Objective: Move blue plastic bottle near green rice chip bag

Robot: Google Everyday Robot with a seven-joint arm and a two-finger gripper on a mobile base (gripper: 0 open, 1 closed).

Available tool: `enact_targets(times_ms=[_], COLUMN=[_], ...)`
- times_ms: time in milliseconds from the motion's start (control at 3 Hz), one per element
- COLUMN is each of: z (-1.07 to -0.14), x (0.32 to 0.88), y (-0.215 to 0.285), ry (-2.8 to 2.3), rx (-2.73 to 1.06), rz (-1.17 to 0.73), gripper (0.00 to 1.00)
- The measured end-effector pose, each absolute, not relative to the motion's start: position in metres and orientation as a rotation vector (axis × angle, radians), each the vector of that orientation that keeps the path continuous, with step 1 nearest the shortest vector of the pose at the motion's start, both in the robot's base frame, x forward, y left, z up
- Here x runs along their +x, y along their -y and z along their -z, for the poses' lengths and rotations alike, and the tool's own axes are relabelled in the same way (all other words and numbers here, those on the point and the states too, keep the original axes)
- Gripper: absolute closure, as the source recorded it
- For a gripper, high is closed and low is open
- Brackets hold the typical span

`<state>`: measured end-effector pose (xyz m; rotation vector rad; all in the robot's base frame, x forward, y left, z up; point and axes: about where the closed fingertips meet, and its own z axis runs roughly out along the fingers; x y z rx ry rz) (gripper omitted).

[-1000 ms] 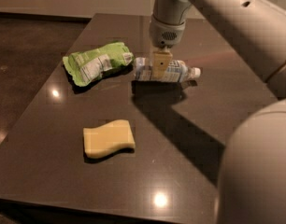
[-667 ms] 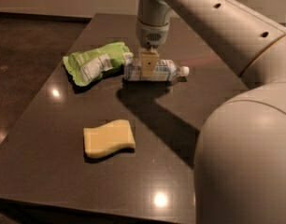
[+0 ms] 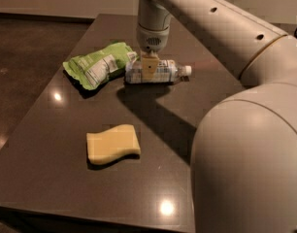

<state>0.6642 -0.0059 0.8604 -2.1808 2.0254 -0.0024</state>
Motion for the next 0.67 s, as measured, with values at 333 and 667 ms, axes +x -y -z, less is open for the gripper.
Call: enact_targets(times_ms=[333,667], z=[-0.8583,-0.8574], x=[0.6674,0.6687], y=[0.0036,0.0026], ry=[-2.018,-2.015], rx=[-2.173,-2.171], rz=[0.005,0.006], gripper=[0.01,0.0])
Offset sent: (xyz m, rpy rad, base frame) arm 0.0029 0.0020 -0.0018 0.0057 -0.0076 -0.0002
